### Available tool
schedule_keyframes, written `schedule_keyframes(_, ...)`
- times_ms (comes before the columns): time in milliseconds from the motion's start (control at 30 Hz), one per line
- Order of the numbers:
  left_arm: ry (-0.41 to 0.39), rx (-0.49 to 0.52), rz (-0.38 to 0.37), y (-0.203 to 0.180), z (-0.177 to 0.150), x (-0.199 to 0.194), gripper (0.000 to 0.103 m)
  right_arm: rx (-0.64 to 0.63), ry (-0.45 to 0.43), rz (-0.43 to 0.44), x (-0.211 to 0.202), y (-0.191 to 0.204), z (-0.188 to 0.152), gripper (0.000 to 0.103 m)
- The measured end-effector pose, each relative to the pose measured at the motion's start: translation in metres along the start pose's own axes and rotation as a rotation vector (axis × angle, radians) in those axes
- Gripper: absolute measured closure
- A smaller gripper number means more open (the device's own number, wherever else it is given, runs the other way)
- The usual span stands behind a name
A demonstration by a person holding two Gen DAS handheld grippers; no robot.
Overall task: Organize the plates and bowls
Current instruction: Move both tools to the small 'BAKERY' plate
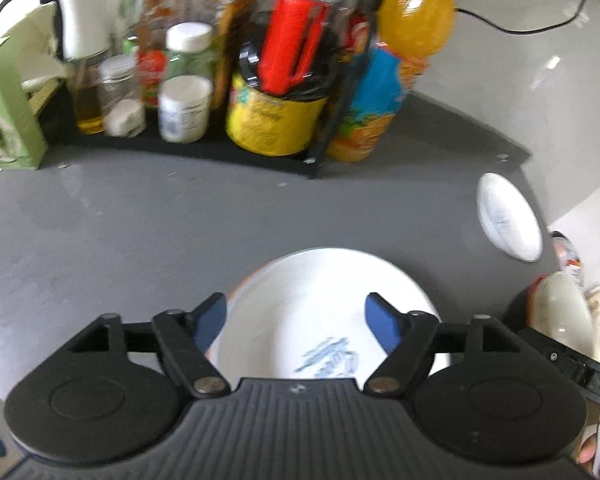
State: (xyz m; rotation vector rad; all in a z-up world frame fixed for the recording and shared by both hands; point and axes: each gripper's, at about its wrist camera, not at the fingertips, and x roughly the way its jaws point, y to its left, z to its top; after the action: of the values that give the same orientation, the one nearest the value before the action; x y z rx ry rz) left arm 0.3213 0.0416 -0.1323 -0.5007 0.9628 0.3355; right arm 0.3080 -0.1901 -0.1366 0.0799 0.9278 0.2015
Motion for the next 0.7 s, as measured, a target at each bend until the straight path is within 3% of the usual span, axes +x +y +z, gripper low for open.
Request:
schedule_keyframes(267,-0.022,0.044,-0.063,-0.042,0.009,-0.006,0.02,0.049,-0.1,-0.02,-0.03,-0.03,0.014,0.005)
schedule_keyframes(700,-0.042,0.1,-0.101,-0.132,0.032,0.014,0.019,0.144,-0.166,-0.067,-0.054,-0.121,0.061,0.004)
